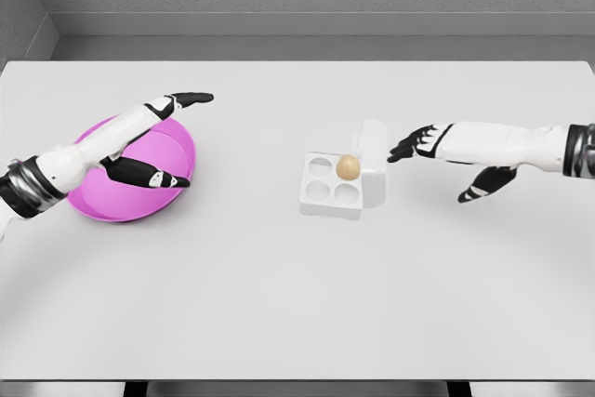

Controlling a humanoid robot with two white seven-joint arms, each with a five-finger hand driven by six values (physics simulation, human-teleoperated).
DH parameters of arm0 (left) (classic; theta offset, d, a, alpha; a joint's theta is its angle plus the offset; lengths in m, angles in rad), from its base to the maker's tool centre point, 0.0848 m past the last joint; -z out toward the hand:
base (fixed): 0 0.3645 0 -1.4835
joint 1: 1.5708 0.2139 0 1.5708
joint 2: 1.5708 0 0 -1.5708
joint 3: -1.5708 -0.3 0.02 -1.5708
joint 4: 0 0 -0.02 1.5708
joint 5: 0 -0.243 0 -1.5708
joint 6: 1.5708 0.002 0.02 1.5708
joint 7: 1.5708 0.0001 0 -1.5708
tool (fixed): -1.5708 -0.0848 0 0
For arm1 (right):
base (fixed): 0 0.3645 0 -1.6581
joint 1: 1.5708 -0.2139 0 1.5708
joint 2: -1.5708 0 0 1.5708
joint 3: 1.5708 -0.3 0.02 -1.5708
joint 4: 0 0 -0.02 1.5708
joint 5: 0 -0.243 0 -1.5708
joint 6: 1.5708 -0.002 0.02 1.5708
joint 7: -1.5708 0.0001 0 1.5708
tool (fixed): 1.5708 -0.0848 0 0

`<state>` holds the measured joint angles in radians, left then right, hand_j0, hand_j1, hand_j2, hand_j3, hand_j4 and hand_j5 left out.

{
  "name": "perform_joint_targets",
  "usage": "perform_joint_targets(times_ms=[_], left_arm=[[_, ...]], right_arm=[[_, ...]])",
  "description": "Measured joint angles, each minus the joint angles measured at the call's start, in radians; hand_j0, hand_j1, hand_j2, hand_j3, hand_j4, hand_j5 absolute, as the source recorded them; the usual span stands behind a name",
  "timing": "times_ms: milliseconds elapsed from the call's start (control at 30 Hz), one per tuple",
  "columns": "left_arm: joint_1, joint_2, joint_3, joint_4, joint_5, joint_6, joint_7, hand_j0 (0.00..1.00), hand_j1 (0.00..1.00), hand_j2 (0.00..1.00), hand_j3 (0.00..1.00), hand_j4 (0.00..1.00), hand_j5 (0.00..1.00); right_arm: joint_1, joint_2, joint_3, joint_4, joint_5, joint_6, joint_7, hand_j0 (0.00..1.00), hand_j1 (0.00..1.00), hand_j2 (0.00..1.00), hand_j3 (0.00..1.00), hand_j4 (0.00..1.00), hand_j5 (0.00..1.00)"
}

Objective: Pack egg into the box and close the box lid

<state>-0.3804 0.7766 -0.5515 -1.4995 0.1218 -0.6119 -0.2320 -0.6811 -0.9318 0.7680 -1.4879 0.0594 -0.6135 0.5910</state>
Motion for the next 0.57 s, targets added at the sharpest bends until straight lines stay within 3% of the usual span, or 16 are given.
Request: perform_joint_targets(times_ms=[133, 300, 400, 567], left_arm=[[-0.002, 0.002, 0.0, 0.002, 0.0, 0.0, 0.0, 1.0, 1.0, 1.0, 1.0, 1.0, 1.0], [-0.002, 0.002, -0.001, 0.007, 0.0, 0.0, 0.0, 1.0, 1.0, 1.0, 1.0, 1.0, 1.0], [-0.003, 0.002, -0.001, 0.012, -0.001, 0.0, 0.0, 1.0, 1.0, 1.0, 1.0, 1.0, 1.0], [-0.003, 0.004, 0.0, 0.015, 0.0, 0.0, 0.0, 1.0, 1.0, 1.0, 1.0, 1.0, 1.0]], right_arm=[[-0.002, 0.041, 0.009, -0.009, 0.0, 0.0, 0.0, 1.0, 1.0, 1.0, 1.0, 1.0, 1.0], [-0.077, 0.1, 0.048, -0.01, -0.001, 0.0, 0.0, 1.0, 1.0, 1.0, 1.0, 1.0, 1.0], [-0.075, 0.078, 0.02, -0.002, -0.001, 0.0, 0.0, 1.0, 1.0, 1.0, 1.0, 1.0, 1.0], [-0.064, 0.006, -0.038, 0.072, -0.002, 0.0, -0.003, 1.0, 1.0, 1.0, 1.0, 1.0, 1.0]])
